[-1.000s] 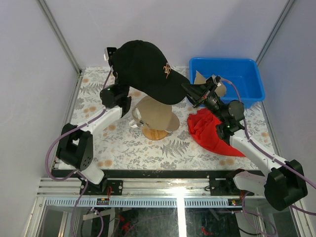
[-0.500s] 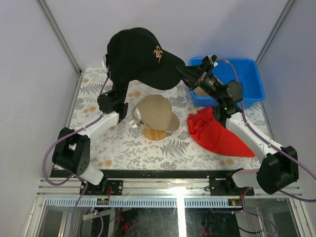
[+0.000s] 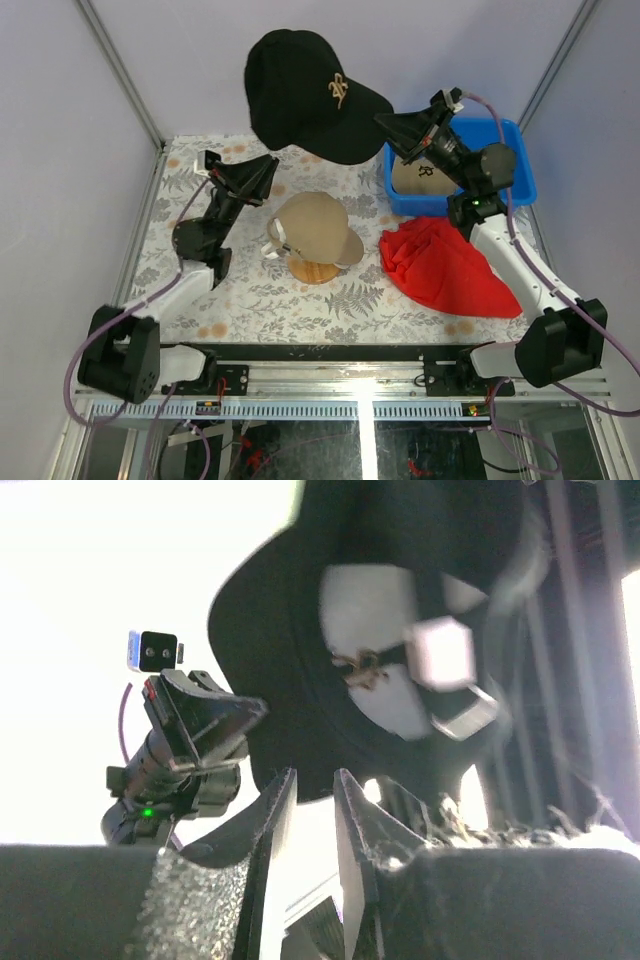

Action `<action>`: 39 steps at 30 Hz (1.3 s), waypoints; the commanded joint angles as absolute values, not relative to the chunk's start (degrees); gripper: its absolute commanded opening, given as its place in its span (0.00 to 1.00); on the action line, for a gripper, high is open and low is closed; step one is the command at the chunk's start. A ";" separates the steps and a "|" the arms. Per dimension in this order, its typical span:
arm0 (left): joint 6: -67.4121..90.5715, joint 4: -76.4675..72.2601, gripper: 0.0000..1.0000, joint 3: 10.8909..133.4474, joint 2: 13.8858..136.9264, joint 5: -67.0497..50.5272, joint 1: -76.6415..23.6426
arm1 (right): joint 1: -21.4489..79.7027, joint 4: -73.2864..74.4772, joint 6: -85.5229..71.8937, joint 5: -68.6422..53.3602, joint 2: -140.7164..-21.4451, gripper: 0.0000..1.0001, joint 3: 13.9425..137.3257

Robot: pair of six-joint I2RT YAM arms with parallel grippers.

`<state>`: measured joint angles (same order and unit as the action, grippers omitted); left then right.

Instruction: Stack the hats

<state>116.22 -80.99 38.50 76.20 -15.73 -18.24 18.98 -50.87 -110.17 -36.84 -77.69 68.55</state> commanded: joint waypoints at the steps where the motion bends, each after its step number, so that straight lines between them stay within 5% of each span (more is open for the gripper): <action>1: 107.93 -66.57 0.22 35.86 63.69 -25.49 -13.83 | 14.35 -51.68 -109.49 -41.02 -74.42 0.00 68.12; 8: 74.56 -4.19 0.36 45.80 46.39 -29.00 -10.24 | 10.22 -47.62 -106.50 -45.59 -73.92 0.00 69.50; 13: 65.44 17.17 0.42 48.43 44.30 -22.58 -10.10 | 9.59 -48.76 -107.06 -46.38 -73.50 0.00 68.60; 20: 58.53 25.84 0.55 47.50 45.76 -18.72 -10.11 | 9.32 -50.04 -107.82 -46.84 -72.68 0.00 67.07; 39: 56.75 24.76 0.55 43.66 51.35 -20.66 -10.10 | 7.80 -50.98 -108.94 -46.95 -71.02 0.00 63.05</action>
<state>56.90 25.80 44.97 50.63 -19.97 -10.44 8.29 -46.19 -108.05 -46.22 -73.54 62.76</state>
